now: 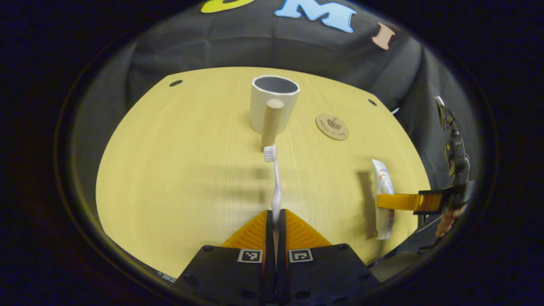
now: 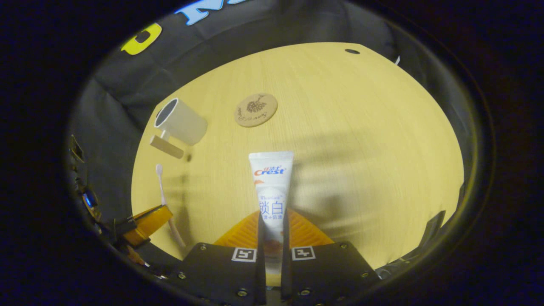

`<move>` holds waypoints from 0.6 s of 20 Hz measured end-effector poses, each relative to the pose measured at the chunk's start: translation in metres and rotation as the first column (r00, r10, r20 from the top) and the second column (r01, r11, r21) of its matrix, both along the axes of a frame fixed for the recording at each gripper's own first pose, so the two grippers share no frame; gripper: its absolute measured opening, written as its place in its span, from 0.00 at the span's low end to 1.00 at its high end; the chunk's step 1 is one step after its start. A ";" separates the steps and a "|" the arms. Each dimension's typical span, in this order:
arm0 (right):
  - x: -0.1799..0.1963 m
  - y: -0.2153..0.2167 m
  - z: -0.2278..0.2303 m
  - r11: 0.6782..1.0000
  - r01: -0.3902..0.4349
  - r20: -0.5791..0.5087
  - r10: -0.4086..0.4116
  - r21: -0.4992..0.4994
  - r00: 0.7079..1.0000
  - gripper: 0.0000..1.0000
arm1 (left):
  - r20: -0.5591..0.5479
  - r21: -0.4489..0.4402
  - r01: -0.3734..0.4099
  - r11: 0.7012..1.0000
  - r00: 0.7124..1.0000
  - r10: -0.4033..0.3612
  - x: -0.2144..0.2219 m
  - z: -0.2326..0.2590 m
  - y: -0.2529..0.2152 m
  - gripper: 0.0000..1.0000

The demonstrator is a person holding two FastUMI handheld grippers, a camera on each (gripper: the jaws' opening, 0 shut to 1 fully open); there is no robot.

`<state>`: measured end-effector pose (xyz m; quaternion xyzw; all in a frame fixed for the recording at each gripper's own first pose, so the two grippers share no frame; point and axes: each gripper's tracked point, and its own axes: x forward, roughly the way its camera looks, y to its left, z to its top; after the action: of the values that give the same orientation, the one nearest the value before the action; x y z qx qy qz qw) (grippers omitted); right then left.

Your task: Put the toothbrush and toothpaste on the desktop into the cup, then pick up the cup and place it on the coaster on the desktop.

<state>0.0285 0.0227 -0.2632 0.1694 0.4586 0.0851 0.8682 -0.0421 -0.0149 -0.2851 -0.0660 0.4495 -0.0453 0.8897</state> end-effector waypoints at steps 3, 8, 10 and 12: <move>0.000 -0.007 0.019 1.000 -0.014 0.082 0.016 -0.025 0.996 0.16 | 0.114 -0.034 -0.055 0.998 0.992 0.059 0.002 0.032 0.024 0.08; 0.001 -0.002 0.062 0.999 -0.034 0.237 0.036 -0.012 0.971 0.16 | 0.303 -0.060 -0.084 0.995 0.948 0.098 0.017 0.076 0.059 0.08; 0.001 0.003 0.075 0.999 -0.043 0.289 0.045 -0.014 0.956 0.15 | 0.354 -0.067 -0.078 0.995 0.930 0.096 0.026 0.082 0.063 0.08; -0.001 0.005 0.091 0.999 -0.050 0.343 0.053 -0.018 0.938 0.16 | 0.413 -0.080 -0.073 0.994 0.905 0.100 0.040 0.094 0.071 0.08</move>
<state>0.0279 0.0273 -0.1724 0.1361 0.3046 0.1340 0.9331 -0.0023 0.0564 -0.1915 -0.1025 0.2443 -0.0330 0.9637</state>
